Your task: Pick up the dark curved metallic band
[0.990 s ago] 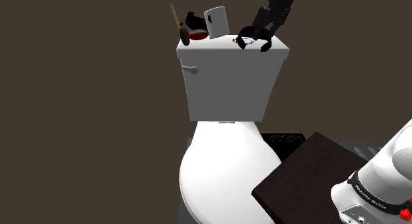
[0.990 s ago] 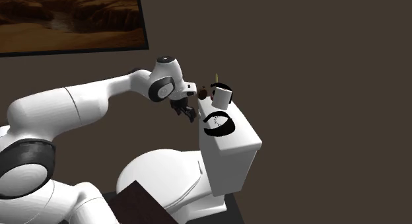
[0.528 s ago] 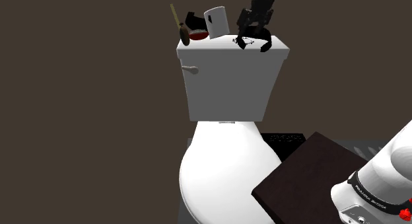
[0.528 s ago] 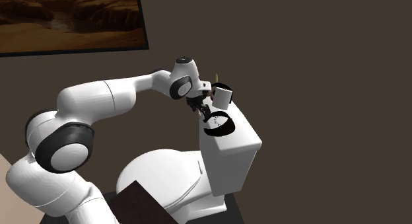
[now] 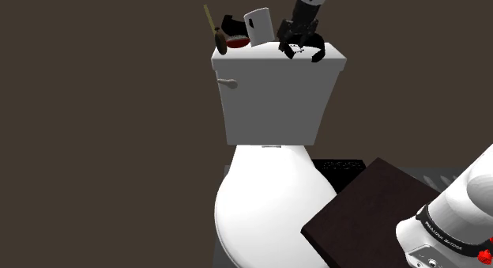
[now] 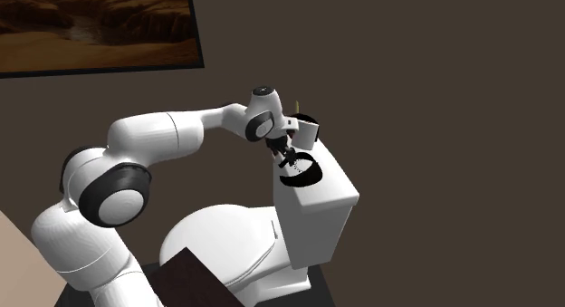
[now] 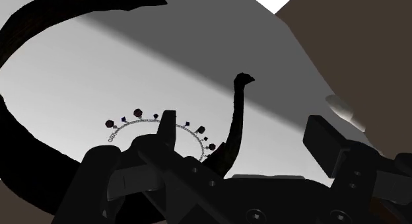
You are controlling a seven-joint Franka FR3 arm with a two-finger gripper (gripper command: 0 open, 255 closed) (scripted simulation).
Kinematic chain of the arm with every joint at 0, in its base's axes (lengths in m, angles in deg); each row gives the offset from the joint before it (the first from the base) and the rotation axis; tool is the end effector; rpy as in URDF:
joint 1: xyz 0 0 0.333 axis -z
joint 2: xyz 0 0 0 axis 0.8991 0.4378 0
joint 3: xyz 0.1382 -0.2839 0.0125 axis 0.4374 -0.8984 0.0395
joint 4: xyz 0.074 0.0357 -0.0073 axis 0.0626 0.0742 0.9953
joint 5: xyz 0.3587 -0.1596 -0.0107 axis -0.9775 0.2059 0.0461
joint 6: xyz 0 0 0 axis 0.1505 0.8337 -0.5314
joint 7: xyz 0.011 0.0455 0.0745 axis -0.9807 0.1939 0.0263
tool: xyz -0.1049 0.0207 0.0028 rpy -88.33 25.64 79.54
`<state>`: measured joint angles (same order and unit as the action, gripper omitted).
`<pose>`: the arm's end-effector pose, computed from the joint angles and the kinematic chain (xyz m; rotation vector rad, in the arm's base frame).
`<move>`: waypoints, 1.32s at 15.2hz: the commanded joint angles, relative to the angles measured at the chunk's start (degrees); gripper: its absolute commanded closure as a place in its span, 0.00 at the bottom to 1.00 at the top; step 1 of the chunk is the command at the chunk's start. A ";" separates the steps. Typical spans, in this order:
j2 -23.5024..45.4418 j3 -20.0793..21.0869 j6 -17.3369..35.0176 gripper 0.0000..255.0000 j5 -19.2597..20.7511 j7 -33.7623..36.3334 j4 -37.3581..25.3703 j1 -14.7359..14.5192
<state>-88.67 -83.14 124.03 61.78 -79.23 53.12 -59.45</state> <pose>0.5859 -0.0281 0.5595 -3.0766 0.2024 -0.4920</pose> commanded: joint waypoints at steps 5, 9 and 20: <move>0.19 0.02 2.86 1.00 -0.02 -0.01 2.64 -0.02; 0.12 -0.01 2.84 1.00 -0.04 -0.06 2.68 0.01; -0.12 -0.01 -1.73 1.00 0.01 0.03 -1.64 0.01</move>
<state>-88.60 -83.11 122.94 61.82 -79.12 51.93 -59.48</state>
